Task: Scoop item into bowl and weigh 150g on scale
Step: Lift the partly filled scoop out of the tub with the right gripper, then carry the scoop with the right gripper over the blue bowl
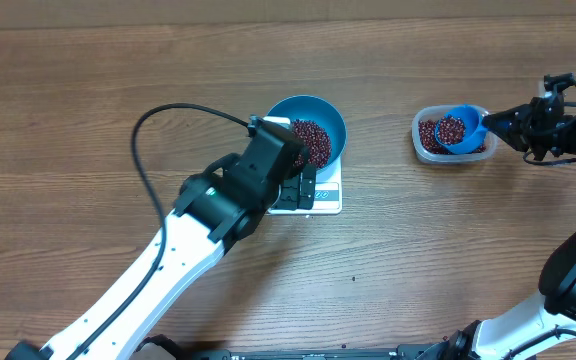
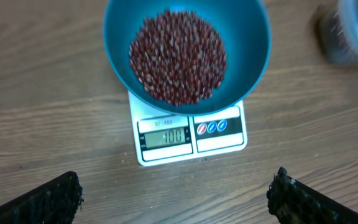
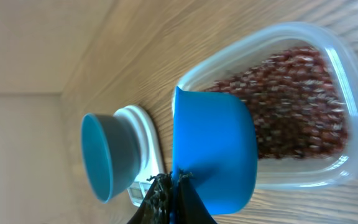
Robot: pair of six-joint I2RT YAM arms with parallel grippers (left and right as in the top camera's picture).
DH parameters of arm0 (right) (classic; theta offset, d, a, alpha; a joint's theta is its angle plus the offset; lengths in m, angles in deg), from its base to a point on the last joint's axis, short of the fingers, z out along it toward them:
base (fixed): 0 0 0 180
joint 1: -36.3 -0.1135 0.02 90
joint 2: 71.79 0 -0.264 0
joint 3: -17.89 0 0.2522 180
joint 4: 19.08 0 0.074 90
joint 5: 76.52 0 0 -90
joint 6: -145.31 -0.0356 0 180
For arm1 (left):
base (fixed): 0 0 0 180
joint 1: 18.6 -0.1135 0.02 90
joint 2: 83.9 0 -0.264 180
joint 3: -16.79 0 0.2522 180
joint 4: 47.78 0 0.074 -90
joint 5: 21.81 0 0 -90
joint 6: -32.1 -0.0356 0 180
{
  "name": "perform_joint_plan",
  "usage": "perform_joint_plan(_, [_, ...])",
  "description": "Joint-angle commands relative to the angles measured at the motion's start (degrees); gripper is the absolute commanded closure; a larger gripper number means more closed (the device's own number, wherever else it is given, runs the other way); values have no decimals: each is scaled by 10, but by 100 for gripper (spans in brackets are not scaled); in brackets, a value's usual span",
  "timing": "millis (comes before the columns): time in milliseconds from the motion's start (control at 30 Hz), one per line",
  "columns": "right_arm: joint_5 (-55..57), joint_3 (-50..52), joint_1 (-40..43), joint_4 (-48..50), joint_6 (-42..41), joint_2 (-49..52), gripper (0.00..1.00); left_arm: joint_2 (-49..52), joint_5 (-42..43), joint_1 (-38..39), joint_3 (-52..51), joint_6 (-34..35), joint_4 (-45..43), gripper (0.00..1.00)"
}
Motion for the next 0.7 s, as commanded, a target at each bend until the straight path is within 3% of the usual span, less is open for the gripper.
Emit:
perform_joint_plan(0, [-81, -30, 2, -3, 54, 0, 96, 35, 29, 1, 7, -13, 2, 0])
perform_joint_plan(300, [-195, -37, 0, -16, 66, 0, 96, 96, 30, 1, 7, -26, 2, 1])
perform_joint_plan(567, [-191, -101, -38, -48, 63, -1, 96, 123, 30, 1, 6, -26, -8, 0])
perform_joint_plan(667, [-136, -145, -72, -59, 40, -1, 96, 126, 30, 1, 6, -26, -8, 1])
